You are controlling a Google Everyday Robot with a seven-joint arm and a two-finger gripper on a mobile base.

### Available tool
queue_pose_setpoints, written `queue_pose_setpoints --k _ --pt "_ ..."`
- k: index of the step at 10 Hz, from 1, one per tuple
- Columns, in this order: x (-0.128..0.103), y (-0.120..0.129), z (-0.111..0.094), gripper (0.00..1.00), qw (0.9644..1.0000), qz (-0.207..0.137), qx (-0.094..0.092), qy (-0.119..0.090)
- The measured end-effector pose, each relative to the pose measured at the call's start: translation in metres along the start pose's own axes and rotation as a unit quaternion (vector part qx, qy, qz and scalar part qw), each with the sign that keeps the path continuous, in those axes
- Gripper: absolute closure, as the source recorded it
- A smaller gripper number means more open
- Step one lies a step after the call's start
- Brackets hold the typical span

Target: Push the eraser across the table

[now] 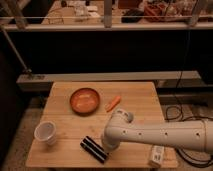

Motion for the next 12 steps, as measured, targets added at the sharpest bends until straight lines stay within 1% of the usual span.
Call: queue_pose_setpoints --k 1,2,3,6,7,8,12 --pt "0.0 0.0 0.0 0.92 1.0 -0.001 -0.001 0.001" --pt "-0.005 -0.002 0.003 0.92 0.9999 -0.01 -0.005 0.006" --pt "-0.012 -0.006 0.005 0.92 0.9998 -0.016 -0.006 0.007" --pt "-0.014 -0.007 0.004 0.92 0.9998 -0.017 -0.005 0.005" --pt "-0.017 -0.009 0.007 0.92 0.9996 -0.025 -0.008 0.008" --pt "-0.022 -0.012 0.008 0.92 0.9995 -0.029 -0.006 0.007" --pt "-0.022 -0.012 0.006 0.92 0.9996 -0.027 -0.006 0.006"
